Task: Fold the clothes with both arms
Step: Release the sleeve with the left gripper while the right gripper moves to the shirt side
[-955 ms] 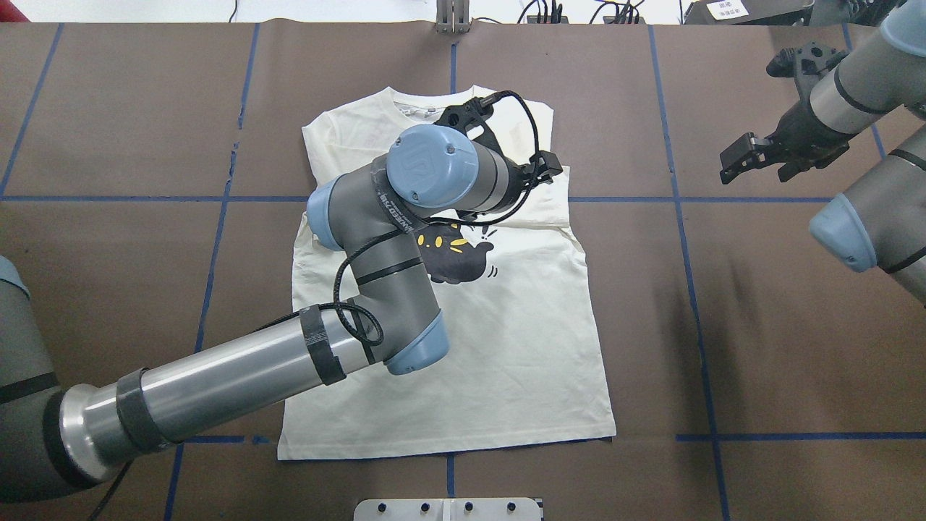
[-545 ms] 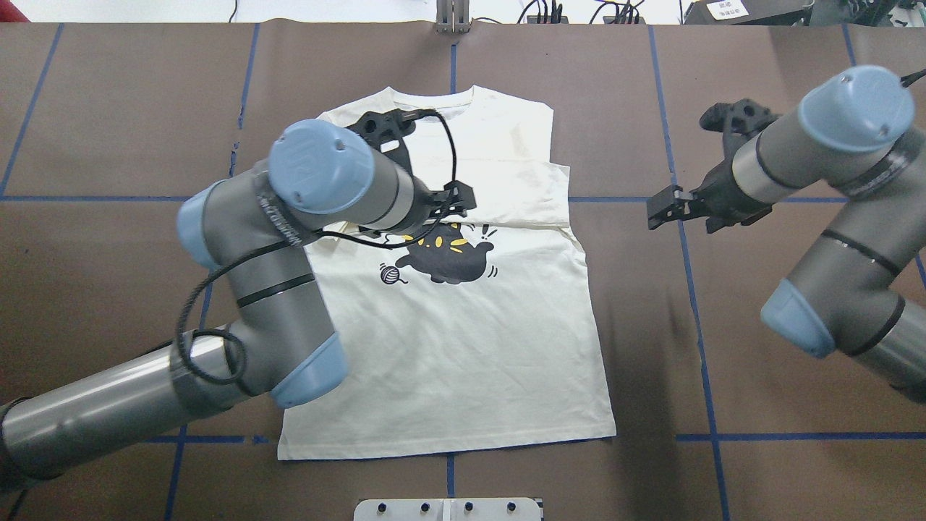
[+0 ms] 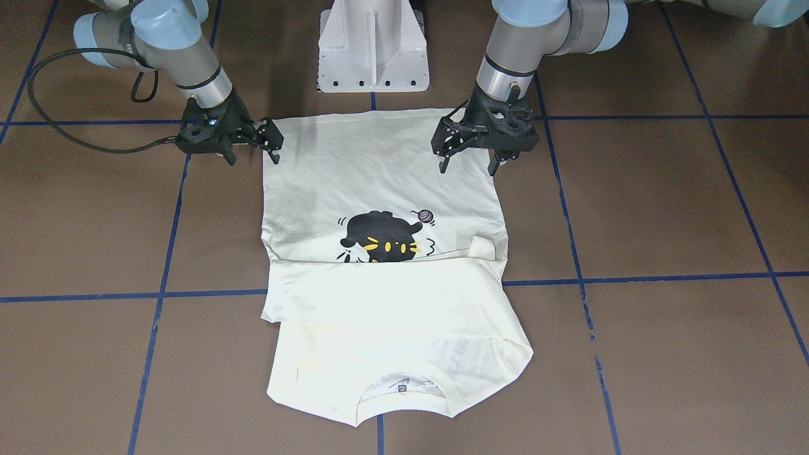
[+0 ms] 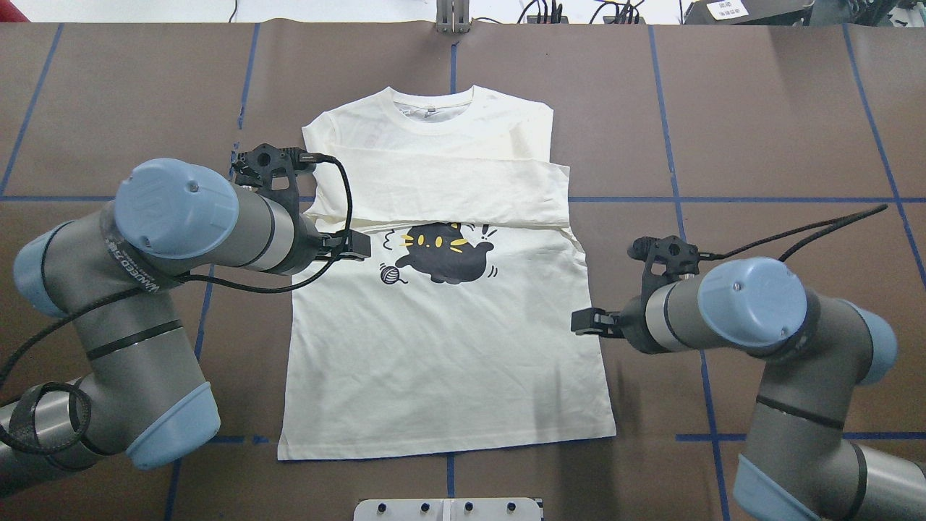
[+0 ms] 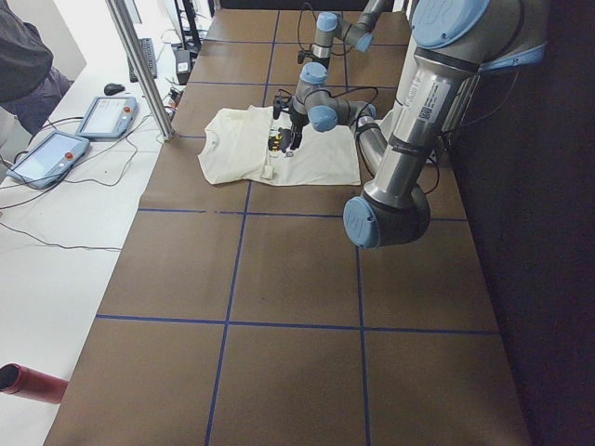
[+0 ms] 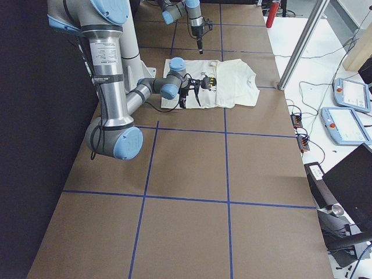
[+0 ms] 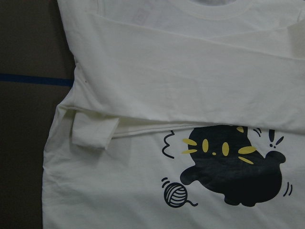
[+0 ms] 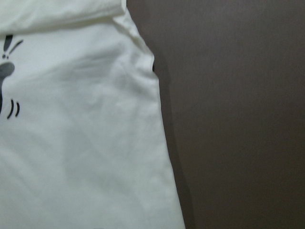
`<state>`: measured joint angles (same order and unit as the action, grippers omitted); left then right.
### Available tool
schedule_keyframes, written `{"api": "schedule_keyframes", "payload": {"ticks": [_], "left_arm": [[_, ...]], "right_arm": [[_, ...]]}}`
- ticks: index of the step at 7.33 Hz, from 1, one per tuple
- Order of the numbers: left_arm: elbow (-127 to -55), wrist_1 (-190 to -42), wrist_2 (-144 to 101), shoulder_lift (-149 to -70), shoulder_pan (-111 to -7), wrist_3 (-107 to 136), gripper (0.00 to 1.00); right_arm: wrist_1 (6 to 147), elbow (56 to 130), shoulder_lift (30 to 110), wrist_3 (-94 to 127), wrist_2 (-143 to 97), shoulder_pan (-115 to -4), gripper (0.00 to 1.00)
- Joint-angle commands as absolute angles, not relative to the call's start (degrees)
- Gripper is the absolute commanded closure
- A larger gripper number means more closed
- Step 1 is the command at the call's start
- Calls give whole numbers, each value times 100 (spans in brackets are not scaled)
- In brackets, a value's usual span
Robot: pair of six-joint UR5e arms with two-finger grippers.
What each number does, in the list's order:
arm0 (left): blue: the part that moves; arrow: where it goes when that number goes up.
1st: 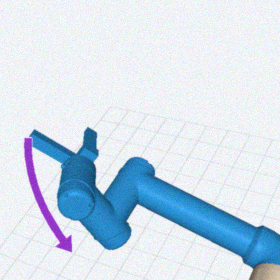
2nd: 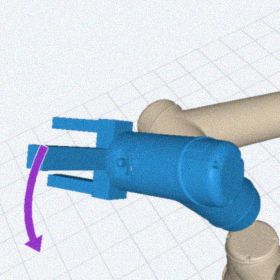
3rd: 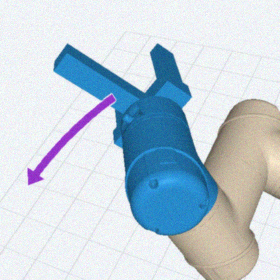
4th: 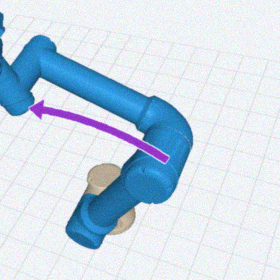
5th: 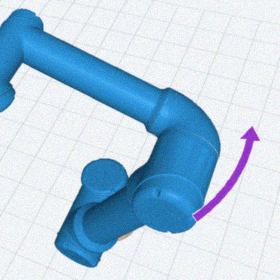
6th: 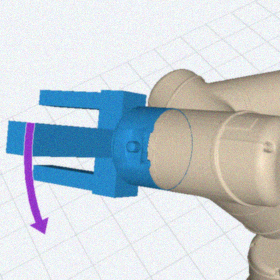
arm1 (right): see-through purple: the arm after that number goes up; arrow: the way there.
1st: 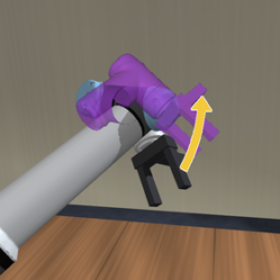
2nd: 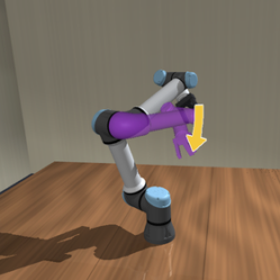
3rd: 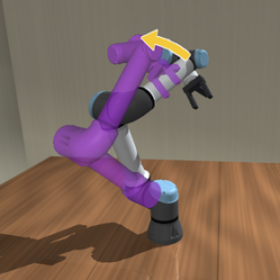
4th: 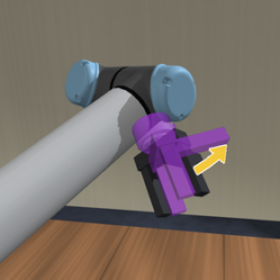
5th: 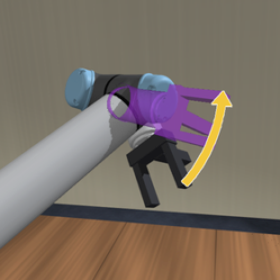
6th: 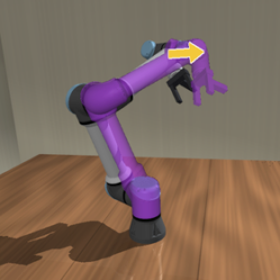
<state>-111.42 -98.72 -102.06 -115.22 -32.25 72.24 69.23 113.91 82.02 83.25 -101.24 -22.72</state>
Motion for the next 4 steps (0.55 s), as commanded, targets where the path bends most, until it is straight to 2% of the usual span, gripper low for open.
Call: {"api": "schedule_keyframes", "payload": {"ticks": [1, 4], "left_arm": [[-11214, -9853, -10213, -11461, -3234, 7207, 0], [-11294, -9844, -10213, -11461, -3234, 7207, 0]], "right_arm": [[6961, 11646, 8569, 8727, -9416, -1286, 0], [7066, 11610, 8587, 8728, -9422, -1143, 1]]}}
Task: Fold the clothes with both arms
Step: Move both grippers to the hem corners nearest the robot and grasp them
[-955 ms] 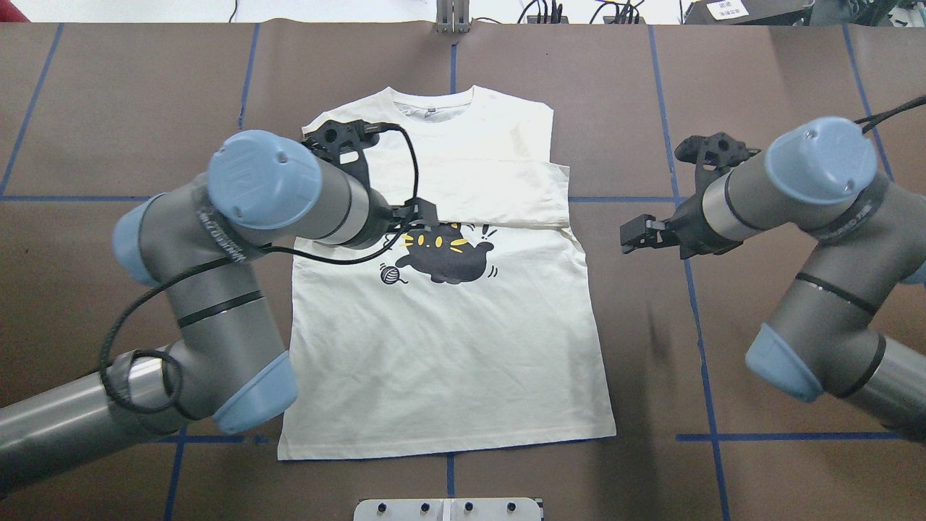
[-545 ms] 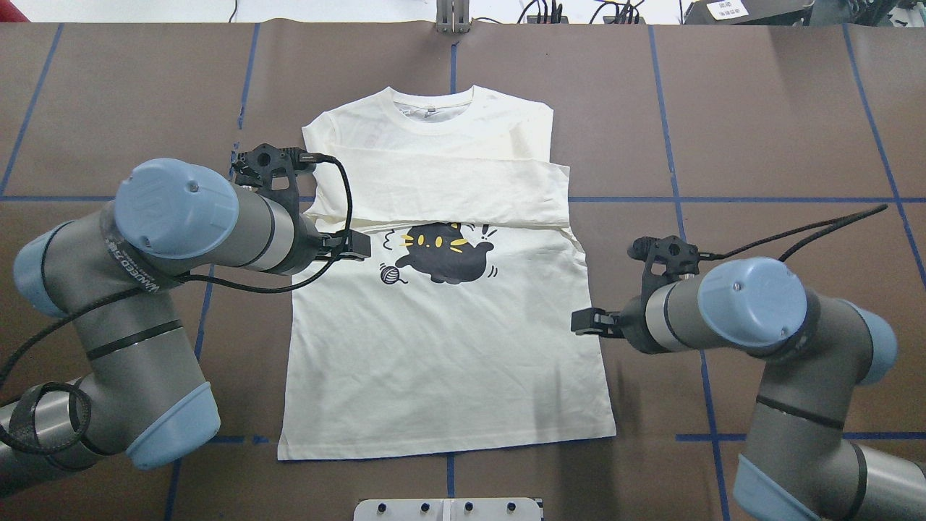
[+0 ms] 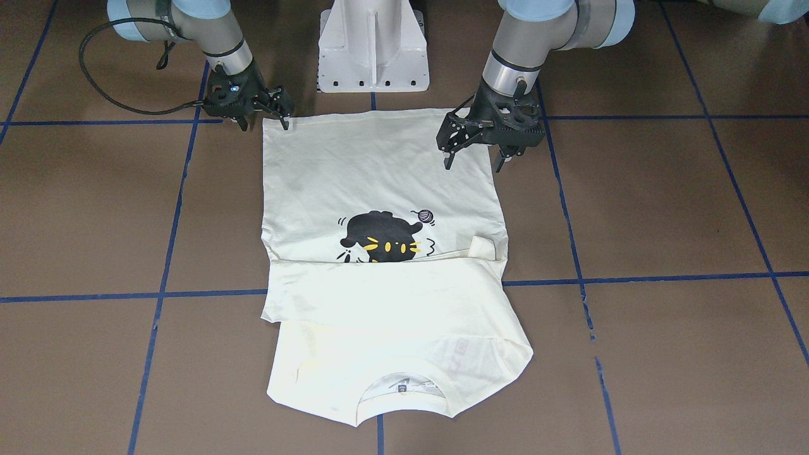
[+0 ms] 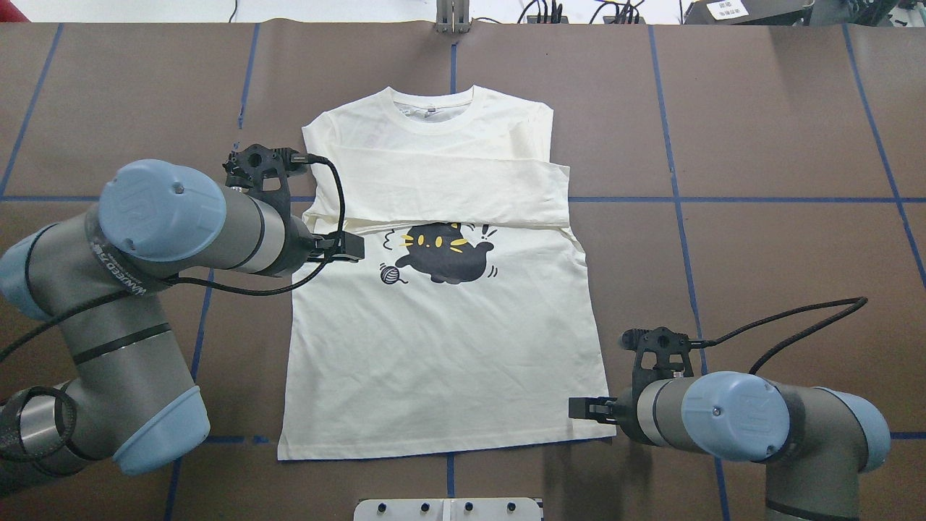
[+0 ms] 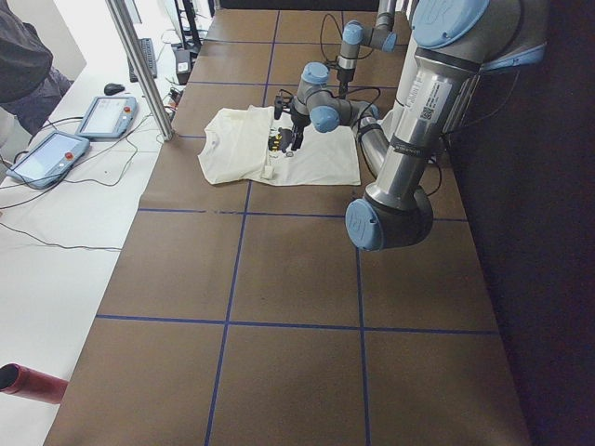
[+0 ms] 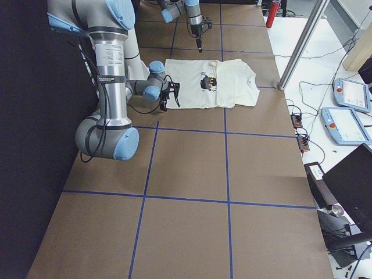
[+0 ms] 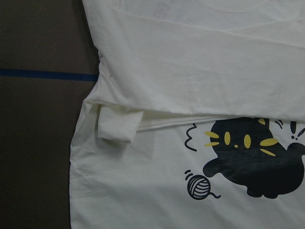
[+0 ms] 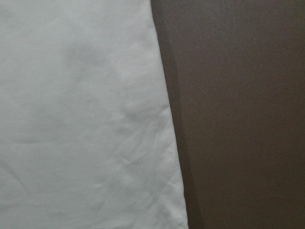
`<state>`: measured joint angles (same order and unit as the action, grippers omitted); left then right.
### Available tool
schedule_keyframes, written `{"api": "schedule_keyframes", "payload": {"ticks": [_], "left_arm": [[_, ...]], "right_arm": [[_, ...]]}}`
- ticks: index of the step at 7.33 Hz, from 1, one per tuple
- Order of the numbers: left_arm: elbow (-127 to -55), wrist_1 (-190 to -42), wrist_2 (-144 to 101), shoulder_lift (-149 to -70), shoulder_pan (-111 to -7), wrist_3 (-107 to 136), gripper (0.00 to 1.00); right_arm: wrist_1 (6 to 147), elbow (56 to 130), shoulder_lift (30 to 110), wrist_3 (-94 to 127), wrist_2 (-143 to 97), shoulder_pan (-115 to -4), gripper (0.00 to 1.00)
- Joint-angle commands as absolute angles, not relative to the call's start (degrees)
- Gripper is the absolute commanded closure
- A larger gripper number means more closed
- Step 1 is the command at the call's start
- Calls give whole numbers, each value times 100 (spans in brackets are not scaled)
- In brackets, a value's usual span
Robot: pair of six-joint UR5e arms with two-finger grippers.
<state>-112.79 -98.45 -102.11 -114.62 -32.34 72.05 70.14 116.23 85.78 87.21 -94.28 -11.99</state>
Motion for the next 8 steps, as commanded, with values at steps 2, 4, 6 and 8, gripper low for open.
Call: {"api": "schedule_keyframes", "payload": {"ticks": [2, 4, 6, 8], "left_arm": [[-11312, -9844, -10213, -11461, -3234, 7207, 0], [-11320, -9844, -10213, -11461, -3234, 7216, 0], [-11320, -9853, -10213, -11461, -3234, 7216, 0], [-11312, -9853, -10213, -11461, -3226, 7225, 0]], "right_arm": [[7084, 11575, 8578, 8728, -9457, -1143, 7], [7084, 11575, 8534, 8728, -9474, -1143, 51], [7075, 11593, 8543, 8728, -9571, -1143, 89], [7084, 11619, 8560, 8728, -9580, -1151, 100]]}}
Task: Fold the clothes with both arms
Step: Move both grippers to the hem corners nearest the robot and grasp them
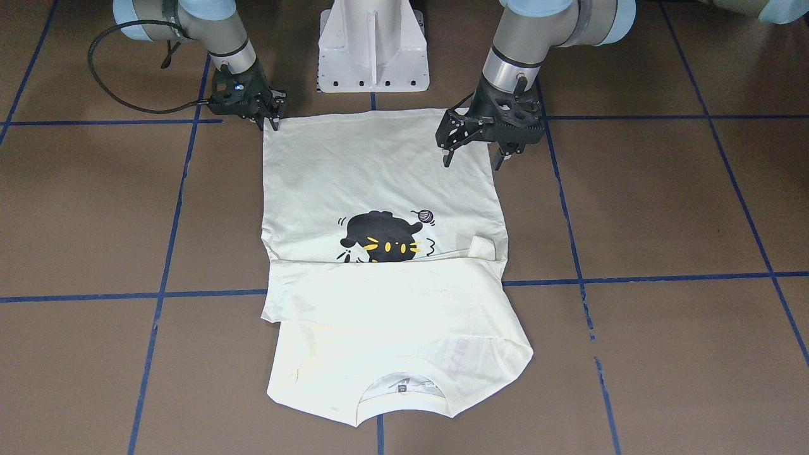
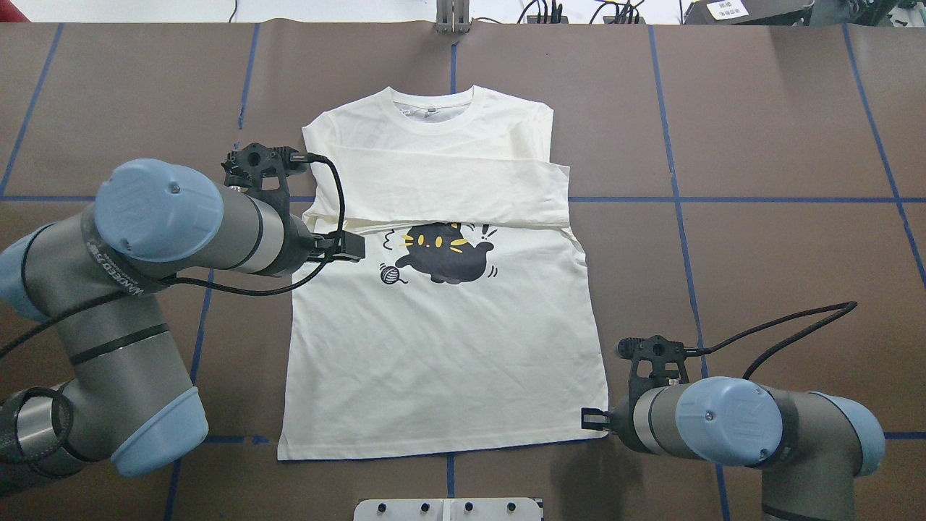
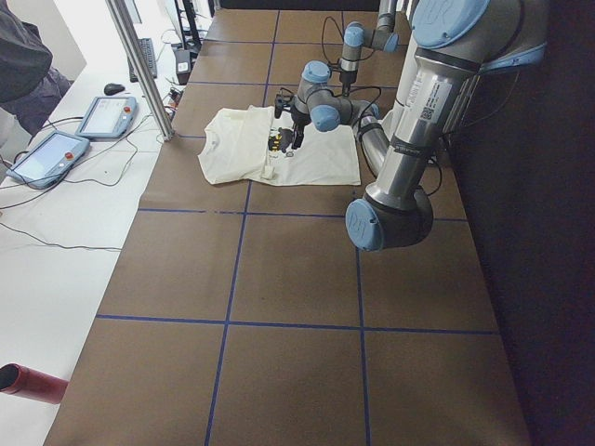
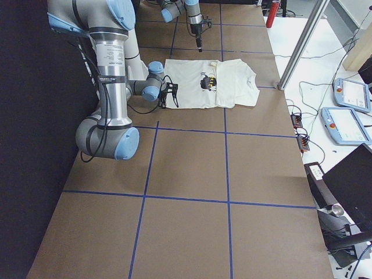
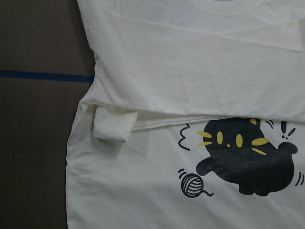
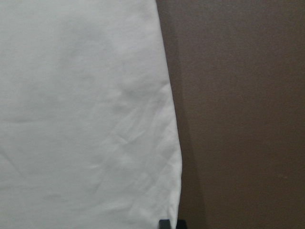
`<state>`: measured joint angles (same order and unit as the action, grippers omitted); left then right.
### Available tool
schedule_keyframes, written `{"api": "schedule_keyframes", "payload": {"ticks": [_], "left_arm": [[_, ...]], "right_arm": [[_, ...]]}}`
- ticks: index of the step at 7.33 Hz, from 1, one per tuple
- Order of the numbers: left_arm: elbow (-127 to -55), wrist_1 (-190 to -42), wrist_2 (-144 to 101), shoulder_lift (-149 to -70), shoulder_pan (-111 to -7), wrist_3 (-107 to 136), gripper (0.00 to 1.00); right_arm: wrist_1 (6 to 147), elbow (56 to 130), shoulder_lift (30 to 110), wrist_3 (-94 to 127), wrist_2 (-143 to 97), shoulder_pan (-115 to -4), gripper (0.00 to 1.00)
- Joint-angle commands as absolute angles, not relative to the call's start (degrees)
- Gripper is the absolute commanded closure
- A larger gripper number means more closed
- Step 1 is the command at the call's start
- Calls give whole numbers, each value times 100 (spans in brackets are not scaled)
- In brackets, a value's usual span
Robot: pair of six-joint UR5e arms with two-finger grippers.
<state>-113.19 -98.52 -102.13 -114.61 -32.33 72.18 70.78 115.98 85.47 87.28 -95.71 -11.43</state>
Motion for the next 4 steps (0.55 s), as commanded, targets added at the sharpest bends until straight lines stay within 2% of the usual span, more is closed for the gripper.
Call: {"api": "schedule_keyframes", "payload": {"ticks": [1, 2, 4], "left_arm": [[-11312, -9861, -10222, -11461, -3226, 7225, 0], [-11242, -9931, -10222, -11383, -3217, 7286, 0], [-11451, -10822, -10537, -10420, -3068, 8483, 0]], "right_arm": [[7075, 11637, 8561, 8728, -9571, -1160, 100], [7066, 11698, 8526, 8728, -9545, -1169, 100], [7040, 11856, 8490, 8728, -9562, -1212, 100]]}}
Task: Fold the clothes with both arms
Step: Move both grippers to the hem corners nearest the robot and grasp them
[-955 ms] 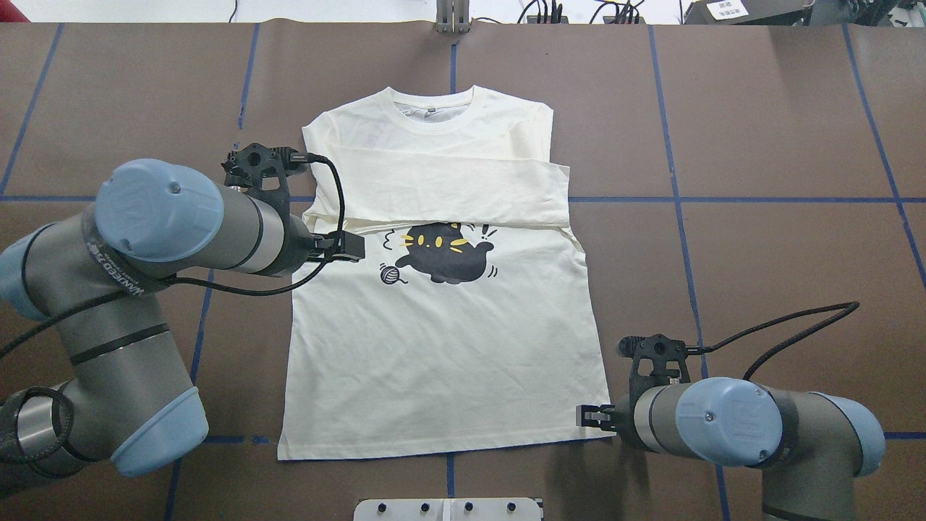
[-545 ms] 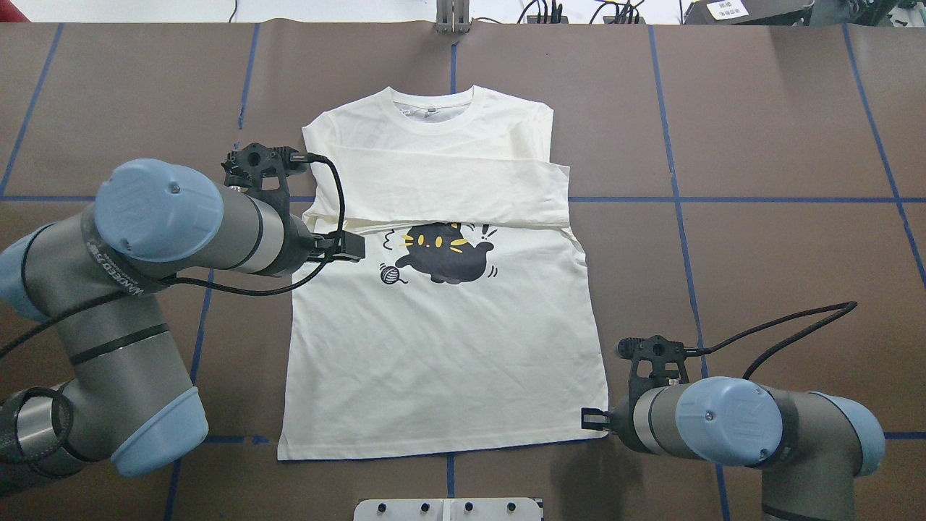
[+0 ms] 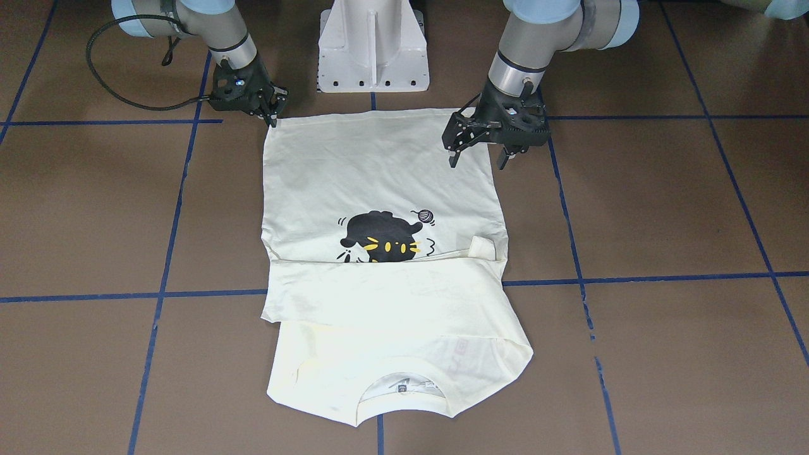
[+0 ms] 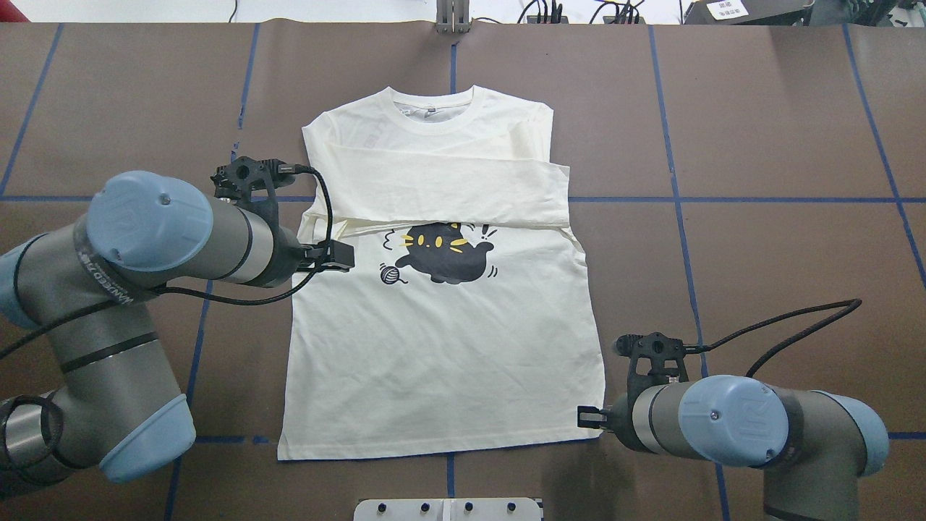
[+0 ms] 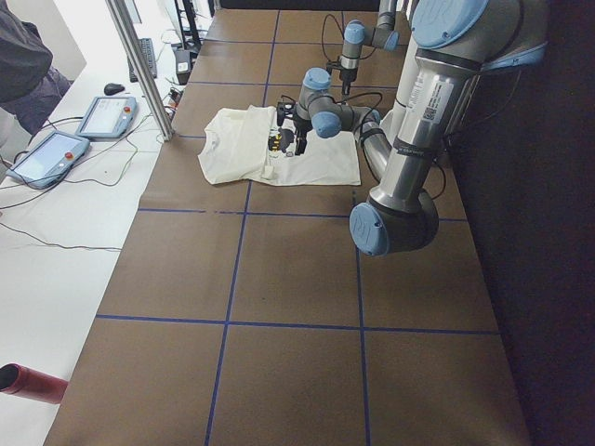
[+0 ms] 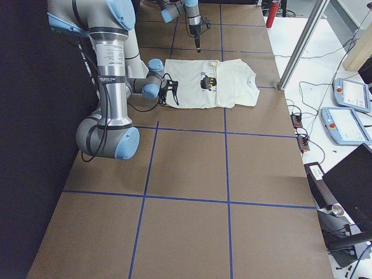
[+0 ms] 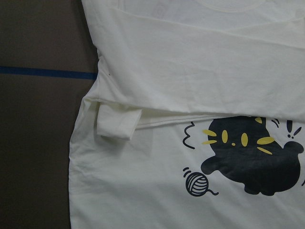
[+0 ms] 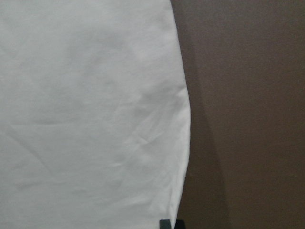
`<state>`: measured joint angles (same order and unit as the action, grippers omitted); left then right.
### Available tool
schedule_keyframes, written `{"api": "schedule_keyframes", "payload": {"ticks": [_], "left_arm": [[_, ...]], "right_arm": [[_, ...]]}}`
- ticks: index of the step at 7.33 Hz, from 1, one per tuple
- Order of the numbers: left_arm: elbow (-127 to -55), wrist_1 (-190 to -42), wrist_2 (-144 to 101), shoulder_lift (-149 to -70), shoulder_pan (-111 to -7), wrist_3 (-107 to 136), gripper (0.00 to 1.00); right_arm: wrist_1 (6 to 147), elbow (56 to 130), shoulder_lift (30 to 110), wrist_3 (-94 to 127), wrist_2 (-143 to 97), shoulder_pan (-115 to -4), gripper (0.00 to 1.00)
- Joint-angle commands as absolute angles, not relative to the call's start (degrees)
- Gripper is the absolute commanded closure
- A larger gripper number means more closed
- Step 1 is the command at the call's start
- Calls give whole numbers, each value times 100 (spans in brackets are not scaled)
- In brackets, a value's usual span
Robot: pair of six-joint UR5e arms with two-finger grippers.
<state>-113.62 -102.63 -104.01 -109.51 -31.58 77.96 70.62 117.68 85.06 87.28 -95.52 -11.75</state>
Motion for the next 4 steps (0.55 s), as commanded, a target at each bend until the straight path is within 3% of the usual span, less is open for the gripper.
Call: {"api": "schedule_keyframes", "payload": {"ticks": [1, 4], "left_arm": [[-11513, -11281, -10442, -9980, -2537, 9273, 3], [-11557, -10814, -9511, -9923, -1101, 10667, 9]], "right_arm": [[7031, 11970, 8490, 8728, -9571, -1230, 100], [7005, 11997, 8473, 8728, -9536, -1239, 100]]}}
